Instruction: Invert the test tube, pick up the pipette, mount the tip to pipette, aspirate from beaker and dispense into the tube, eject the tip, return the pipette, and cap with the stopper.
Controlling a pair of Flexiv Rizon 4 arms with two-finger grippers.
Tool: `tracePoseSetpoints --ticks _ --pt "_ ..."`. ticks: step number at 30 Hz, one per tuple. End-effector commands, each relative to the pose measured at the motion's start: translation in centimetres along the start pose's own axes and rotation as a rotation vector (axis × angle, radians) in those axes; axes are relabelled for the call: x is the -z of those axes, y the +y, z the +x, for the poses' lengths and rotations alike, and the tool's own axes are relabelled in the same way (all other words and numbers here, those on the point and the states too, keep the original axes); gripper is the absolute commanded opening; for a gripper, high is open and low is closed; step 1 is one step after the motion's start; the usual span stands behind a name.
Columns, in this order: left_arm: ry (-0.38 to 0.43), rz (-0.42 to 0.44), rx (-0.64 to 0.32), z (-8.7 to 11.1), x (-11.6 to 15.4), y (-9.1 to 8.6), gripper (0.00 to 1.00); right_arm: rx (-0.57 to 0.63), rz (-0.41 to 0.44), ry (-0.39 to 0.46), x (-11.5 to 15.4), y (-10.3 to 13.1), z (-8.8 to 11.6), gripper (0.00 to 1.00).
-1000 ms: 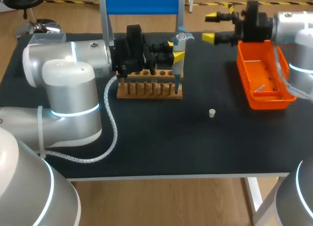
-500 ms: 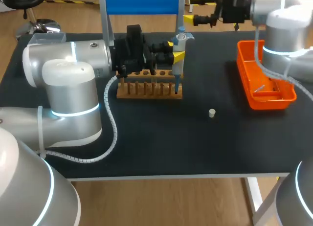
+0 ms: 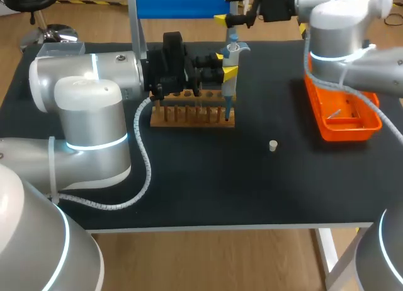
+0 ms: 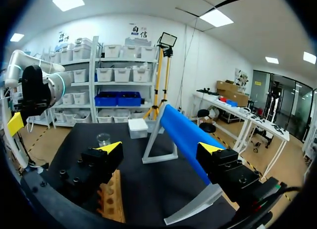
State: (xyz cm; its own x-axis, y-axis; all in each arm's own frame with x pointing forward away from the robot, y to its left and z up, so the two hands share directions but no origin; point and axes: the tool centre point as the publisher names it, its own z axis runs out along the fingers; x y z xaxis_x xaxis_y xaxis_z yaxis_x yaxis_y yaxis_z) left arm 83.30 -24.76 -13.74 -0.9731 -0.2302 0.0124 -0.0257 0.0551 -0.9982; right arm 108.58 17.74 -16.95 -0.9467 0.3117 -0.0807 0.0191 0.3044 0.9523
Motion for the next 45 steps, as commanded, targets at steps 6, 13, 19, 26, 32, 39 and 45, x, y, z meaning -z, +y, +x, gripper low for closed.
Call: tracePoseSetpoints --ticks 6,13,19,26,32,39,45 --pt "-0.007 0.004 -0.001 0.1 -0.2 0.1 0.00 0.003 0.028 -0.012 -1.9 -0.2 -0.5 1.00" --pt "-0.007 0.004 -0.001 0.1 -0.2 0.1 0.00 0.008 0.038 -0.010 -3.0 -0.4 -0.1 1.00" --pt "-0.007 0.004 -0.001 0.1 -0.2 0.1 0.00 0.012 0.042 0.004 -3.0 -0.6 0.2 1.00" --pt "-0.007 0.004 -0.001 0.1 -0.2 0.1 0.00 0.012 0.042 0.004 -3.0 -0.6 0.2 1.00" --pt "-0.007 0.004 -0.001 0.1 -0.2 0.1 0.00 0.012 0.042 0.004 -3.0 -0.6 0.2 1.00" --pt "-0.007 0.004 -0.001 0.1 -0.2 0.1 0.00 0.012 0.042 0.004 -3.0 -0.6 0.2 1.00" --pt "-0.007 0.004 -0.001 0.1 -0.2 0.1 0.00 0.012 0.042 0.004 -3.0 -0.6 0.2 1.00"
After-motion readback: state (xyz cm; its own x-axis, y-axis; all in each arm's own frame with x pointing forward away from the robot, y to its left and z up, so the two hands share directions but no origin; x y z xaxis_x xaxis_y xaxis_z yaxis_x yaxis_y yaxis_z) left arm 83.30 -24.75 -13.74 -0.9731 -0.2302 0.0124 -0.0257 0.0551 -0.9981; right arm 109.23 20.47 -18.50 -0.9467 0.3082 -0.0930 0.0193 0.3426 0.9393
